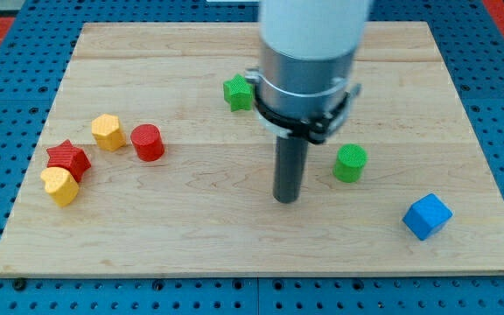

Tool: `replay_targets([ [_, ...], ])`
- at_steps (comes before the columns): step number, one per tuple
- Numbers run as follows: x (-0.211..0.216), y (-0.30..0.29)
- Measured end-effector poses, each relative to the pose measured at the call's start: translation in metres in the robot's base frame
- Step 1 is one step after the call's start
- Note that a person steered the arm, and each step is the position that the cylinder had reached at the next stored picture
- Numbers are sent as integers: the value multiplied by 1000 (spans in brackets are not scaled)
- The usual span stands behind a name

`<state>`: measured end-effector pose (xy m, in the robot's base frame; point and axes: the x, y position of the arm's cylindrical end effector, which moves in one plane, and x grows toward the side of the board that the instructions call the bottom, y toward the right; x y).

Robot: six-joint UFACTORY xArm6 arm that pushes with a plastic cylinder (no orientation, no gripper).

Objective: Nudge the yellow hexagon down a bit

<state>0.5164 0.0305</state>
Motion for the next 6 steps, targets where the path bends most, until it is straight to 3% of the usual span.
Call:
replay_targets([
  [2,-34,-6],
  [3,-54,-83],
  [5,-108,-146],
  [6,-117,-144],
])
